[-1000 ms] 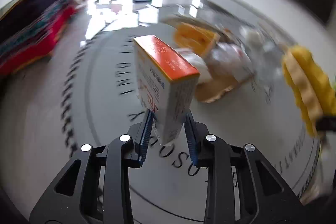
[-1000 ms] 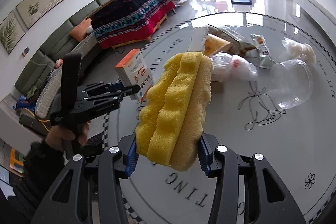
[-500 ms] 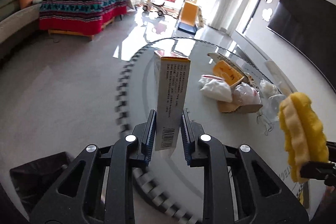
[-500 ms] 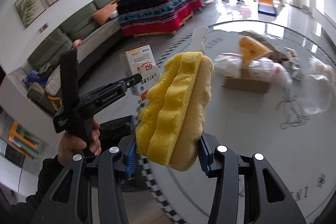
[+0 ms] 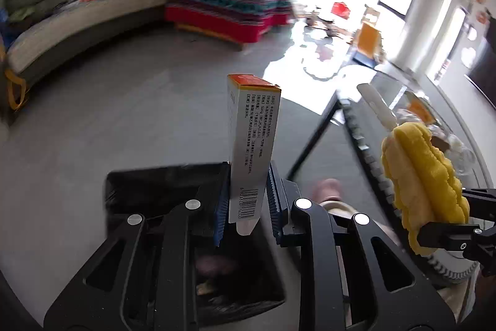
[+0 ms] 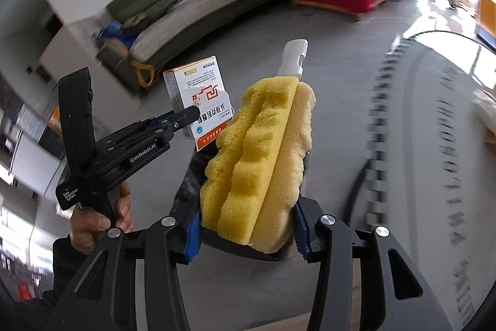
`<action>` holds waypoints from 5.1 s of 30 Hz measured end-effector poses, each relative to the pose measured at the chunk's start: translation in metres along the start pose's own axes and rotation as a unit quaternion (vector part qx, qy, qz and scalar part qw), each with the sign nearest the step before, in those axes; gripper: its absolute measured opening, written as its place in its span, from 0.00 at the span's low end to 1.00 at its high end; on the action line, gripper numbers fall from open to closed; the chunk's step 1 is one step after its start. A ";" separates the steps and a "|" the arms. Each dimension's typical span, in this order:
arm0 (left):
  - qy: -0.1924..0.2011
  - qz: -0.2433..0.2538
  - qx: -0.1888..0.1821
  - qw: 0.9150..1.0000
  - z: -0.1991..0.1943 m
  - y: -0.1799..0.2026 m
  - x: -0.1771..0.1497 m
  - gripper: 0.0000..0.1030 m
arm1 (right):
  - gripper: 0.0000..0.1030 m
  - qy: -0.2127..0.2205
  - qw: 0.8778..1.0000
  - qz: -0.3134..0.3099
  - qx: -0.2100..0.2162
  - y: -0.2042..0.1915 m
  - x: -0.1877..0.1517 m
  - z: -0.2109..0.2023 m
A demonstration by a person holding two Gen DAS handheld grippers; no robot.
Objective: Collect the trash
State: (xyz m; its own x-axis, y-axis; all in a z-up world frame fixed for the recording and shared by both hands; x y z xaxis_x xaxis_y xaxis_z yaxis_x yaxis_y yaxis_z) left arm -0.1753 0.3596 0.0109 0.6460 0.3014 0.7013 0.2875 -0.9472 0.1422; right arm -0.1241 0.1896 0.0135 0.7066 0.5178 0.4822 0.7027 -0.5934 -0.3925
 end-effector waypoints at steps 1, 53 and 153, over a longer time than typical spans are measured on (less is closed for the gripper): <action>-0.004 -0.011 0.009 1.000 -0.002 -0.012 -0.006 0.22 | 0.48 -0.010 1.000 -0.006 0.010 -0.008 0.001 0.008; -0.037 0.140 -0.100 0.984 0.064 0.233 0.061 0.94 | 0.75 0.159 0.956 0.181 -0.169 0.243 -0.023 -0.184; -0.040 0.008 -0.058 0.997 -0.003 0.034 -0.005 0.42 | 0.62 0.029 0.995 -0.067 -0.074 -0.007 -0.011 -0.002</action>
State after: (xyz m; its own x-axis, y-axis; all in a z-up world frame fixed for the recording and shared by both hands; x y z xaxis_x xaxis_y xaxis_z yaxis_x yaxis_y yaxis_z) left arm -0.1708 0.3250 0.0140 0.7053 0.2895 0.6471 0.1956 -0.9568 0.2149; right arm -0.1367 0.1864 0.0126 0.5989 0.5644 0.5682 0.7670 -0.6084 -0.2041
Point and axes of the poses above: each gripper's, at about its wrist camera, not at the fingertips, and z roughly the way its jaws point, y to its right, x to its top, the point moved 6 cm from there along z, roughly the way its jaws point, and after that the axes turned 5 degrees about z, right-handed, at the moved point
